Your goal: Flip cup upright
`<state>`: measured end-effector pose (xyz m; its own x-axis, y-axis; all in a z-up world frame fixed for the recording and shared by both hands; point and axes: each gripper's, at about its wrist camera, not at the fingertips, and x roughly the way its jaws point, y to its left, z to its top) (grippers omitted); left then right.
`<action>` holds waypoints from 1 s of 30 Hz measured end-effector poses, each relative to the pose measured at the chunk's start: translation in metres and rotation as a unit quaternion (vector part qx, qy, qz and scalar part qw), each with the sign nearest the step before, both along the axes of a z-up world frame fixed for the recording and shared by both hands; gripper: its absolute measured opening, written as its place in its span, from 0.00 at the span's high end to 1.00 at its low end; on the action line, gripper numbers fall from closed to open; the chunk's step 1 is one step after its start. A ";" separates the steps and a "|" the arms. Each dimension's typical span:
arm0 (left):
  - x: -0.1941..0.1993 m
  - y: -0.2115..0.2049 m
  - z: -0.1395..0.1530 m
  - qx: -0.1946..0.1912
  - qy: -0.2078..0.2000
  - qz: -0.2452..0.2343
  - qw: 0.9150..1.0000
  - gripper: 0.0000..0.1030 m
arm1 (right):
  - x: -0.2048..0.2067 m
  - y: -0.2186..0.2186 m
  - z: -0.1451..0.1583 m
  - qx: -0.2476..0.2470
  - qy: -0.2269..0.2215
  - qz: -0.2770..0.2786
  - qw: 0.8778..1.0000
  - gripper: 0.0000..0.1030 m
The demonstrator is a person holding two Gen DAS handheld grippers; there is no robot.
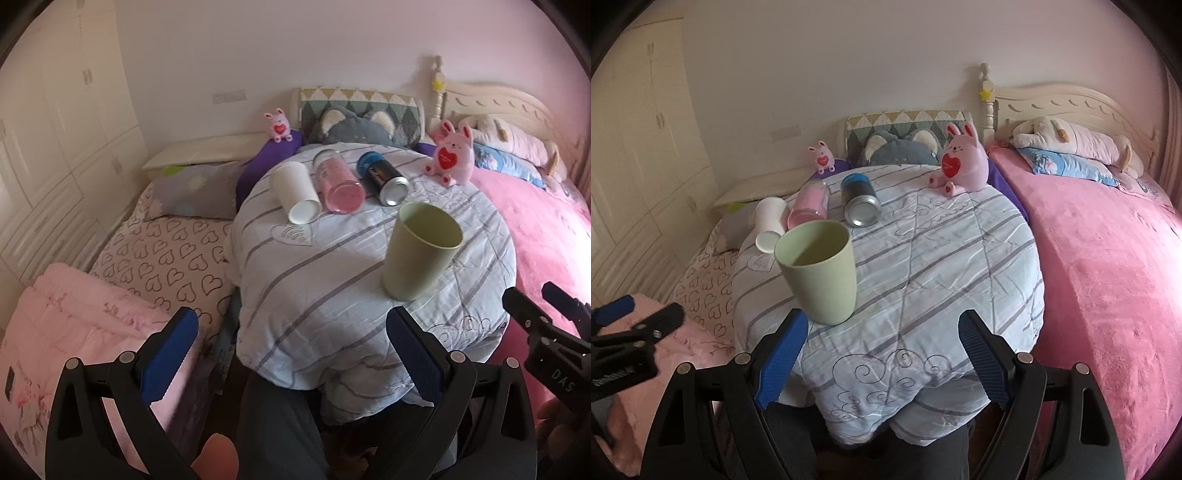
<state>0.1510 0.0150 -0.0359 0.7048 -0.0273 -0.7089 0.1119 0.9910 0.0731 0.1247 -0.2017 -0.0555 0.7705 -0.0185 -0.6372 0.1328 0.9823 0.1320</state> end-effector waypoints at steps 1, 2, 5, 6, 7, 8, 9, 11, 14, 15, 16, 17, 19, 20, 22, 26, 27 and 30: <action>-0.001 0.003 -0.001 0.001 0.001 0.006 1.000 0.00 | 0.000 0.003 0.000 0.001 0.000 0.003 1.000 0.18; -0.002 0.004 -0.002 0.001 0.003 0.009 1.000 0.00 | 0.000 0.004 0.000 0.000 0.000 0.005 1.000 0.18; -0.002 0.006 -0.006 -0.009 0.016 0.008 1.000 0.00 | 0.000 0.009 0.000 -0.001 -0.001 0.011 1.000 0.18; -0.003 0.006 -0.007 -0.009 0.018 0.008 1.000 0.00 | 0.001 0.010 0.001 -0.002 -0.001 0.011 1.000 0.18; -0.003 0.005 -0.008 -0.008 0.019 0.009 1.000 0.00 | 0.001 0.011 0.001 -0.003 -0.001 0.011 1.000 0.18; -0.003 0.004 -0.009 -0.005 0.020 0.009 1.000 0.00 | 0.000 0.011 0.001 -0.002 0.000 0.012 1.000 0.18; -0.004 0.004 -0.010 -0.004 0.021 0.007 1.000 0.00 | 0.001 0.011 0.000 -0.001 0.000 0.012 1.000 0.18; -0.004 0.002 -0.010 -0.005 0.022 0.005 1.000 0.00 | 0.001 0.011 -0.001 0.000 0.003 0.012 1.000 0.18; -0.004 0.001 -0.009 -0.004 0.021 0.004 1.000 0.00 | 0.001 0.011 -0.001 0.002 0.005 0.013 1.000 0.18; -0.004 0.000 -0.009 -0.004 0.022 0.004 1.000 0.00 | 0.001 0.011 -0.002 0.002 0.005 0.013 1.000 0.18; -0.004 0.000 -0.009 -0.004 0.023 0.003 1.000 0.00 | 0.002 0.012 -0.002 0.002 0.005 0.013 1.000 0.18; -0.004 0.000 -0.009 -0.003 0.023 0.003 1.000 0.00 | 0.002 0.011 -0.002 0.002 0.006 0.014 1.000 0.18; -0.003 -0.001 -0.009 -0.003 0.024 0.002 1.000 0.00 | 0.003 0.012 -0.003 0.003 0.009 0.014 1.000 0.18; -0.003 -0.001 -0.010 -0.003 0.025 0.003 1.000 0.00 | 0.003 0.012 -0.004 0.004 0.010 0.015 1.000 0.18; -0.003 -0.001 -0.011 -0.003 0.028 0.004 1.000 0.00 | 0.004 0.012 -0.005 0.005 0.011 0.016 1.000 0.18; -0.001 -0.001 -0.011 -0.001 0.027 0.006 1.000 0.00 | 0.005 0.013 -0.005 0.006 0.011 0.018 1.000 0.18; -0.001 -0.001 -0.011 -0.001 0.028 0.006 1.000 0.00 | 0.006 0.013 -0.005 0.006 0.011 0.018 1.000 0.18; 0.000 -0.001 -0.012 -0.003 0.029 0.005 1.000 0.00 | 0.006 0.013 -0.005 0.006 0.012 0.018 1.000 0.18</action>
